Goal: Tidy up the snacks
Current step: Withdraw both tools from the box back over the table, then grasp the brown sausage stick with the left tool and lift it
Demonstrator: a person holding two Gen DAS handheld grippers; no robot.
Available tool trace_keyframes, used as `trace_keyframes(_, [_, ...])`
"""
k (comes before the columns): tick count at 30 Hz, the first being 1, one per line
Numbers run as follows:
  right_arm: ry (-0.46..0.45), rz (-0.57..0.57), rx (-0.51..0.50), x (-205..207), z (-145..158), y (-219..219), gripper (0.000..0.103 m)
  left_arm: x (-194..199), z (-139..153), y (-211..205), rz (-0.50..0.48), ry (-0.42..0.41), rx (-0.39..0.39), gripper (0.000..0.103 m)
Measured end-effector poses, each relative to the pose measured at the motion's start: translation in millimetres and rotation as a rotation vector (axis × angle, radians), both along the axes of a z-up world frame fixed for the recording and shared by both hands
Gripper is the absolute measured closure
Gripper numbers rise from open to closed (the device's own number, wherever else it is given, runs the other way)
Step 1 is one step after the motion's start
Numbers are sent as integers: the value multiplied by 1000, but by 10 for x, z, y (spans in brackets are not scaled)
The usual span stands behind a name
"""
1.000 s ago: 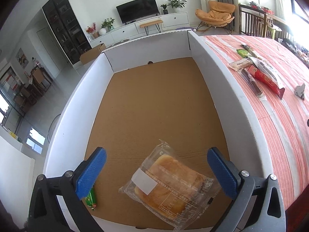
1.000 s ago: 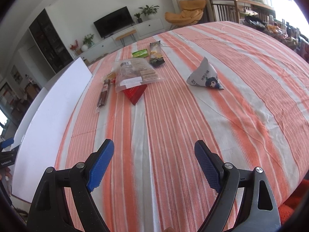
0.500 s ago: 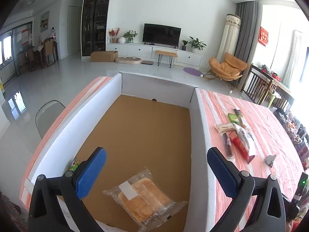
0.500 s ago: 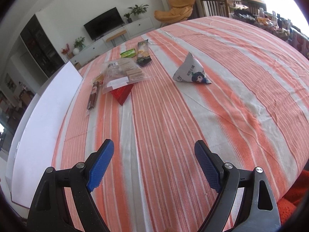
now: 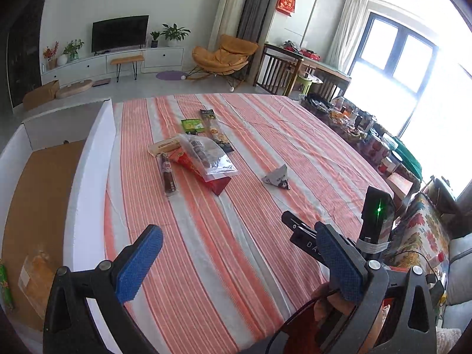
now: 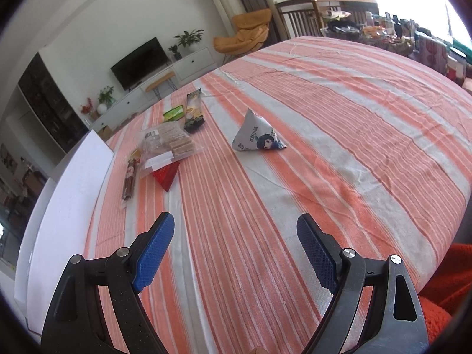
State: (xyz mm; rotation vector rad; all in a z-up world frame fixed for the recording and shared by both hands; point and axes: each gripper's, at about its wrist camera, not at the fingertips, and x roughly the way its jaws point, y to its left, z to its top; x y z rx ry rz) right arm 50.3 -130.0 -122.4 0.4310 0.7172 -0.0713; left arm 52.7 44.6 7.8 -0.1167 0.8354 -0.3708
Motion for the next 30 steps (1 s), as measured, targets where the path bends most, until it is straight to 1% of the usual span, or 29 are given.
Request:
trace_keyframes(2, [-5,-36,18,-22,1,-72,15,110,-210,-192,-8,63,18,0])
trace_keyframes(4, [-8,-83,32,-52,3,-154,15,176,-438,-354,8,107,54,0])
trace_keyframes(8, [37,-162,56,-40,-65,-289,15,286,-812,-540,27,129,165,0])
trace_keyframes(11, [81,-160,62,4,-139,-301,15,371,-1059,-563,31,152,221,0])
trace_keyframes(14, [88,-143,49,22,-154,-264,15,397,-1237,-561,45,174,238,0])
trace_keyframes(19, [103,-139,56,34,-191,-268,15,426,-1424,-508,70,197,252,0])
trace_keyframes(20, [101,-139,55,32,-190,-267,15,408,-1423,-510,71,174,263,0])
trace_keyframes(22, [103,-139,50,34,-192,-260,15,400,-1439,-508,68,166,276,0])
trace_keyframes(26, [104,-138,51,27,-192,-262,15,381,-1453,-499,71,135,275,0])
trace_keyframes(30, [96,-141,75,11,-190,-289,15,393,-1450,-480,59,140,277,0])
